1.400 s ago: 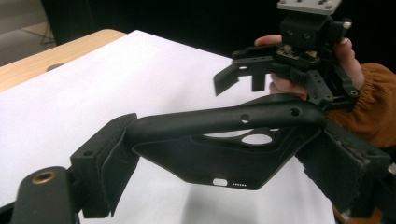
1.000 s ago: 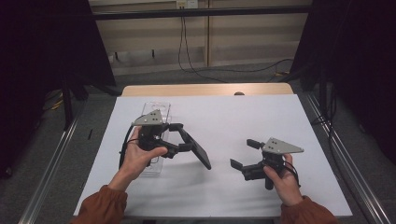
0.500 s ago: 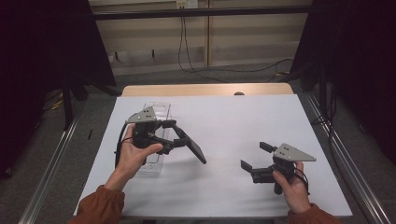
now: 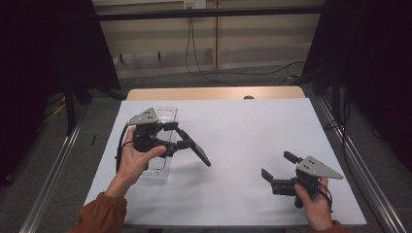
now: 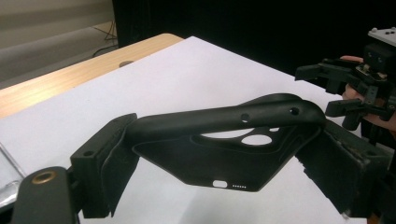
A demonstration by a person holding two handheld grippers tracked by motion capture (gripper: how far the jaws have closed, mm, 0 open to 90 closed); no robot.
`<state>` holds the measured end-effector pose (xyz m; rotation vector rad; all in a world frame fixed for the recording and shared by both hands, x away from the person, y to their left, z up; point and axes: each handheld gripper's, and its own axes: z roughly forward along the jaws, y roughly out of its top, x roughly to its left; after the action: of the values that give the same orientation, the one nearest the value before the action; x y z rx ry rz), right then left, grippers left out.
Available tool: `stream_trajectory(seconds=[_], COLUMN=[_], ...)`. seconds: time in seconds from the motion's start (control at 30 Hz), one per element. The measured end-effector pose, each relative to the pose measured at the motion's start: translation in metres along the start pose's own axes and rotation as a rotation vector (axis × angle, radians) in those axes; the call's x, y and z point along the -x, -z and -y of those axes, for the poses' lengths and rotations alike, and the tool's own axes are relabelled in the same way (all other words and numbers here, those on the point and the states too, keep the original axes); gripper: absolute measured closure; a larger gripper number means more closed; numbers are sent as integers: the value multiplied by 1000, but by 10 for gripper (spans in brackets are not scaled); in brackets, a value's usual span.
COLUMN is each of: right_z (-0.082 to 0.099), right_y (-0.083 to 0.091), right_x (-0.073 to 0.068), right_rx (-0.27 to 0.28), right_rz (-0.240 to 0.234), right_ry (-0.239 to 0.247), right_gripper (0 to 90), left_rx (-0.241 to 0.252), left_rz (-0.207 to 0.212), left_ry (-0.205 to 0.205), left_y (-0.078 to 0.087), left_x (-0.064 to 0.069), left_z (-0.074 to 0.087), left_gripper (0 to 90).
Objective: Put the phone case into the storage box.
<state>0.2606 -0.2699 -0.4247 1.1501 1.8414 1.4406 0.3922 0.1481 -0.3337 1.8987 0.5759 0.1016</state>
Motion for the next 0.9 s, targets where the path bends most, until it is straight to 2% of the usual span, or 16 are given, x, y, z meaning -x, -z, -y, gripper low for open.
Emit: stream_trajectory(seconds=[0.13,0.2,0.3,0.53,0.8,0.9], right_z=[3,4,6,5,6,6], right_y=[3,3,5,5,6,7], right_x=[3,5,8,7,11,12], right_rx=[3,-5,-4,12,26,30], right_rz=[33,38,45,67,103,101], right_ry=[13,27,17,46,29,27], right_gripper=[0,0,0,0,0,0], left_rx=[3,4,6,19,26,24], left_rz=[-17,-29,-44,-80,-139,-159], left_ry=[7,7,9,20,24,19], left_y=[3,5,7,16,32,38], left_x=[-2,-2,-3,-9,-17,-19], left_z=[-5,-8,-13,-20,-33,-39], left_gripper=[148,148,148,148,148,148])
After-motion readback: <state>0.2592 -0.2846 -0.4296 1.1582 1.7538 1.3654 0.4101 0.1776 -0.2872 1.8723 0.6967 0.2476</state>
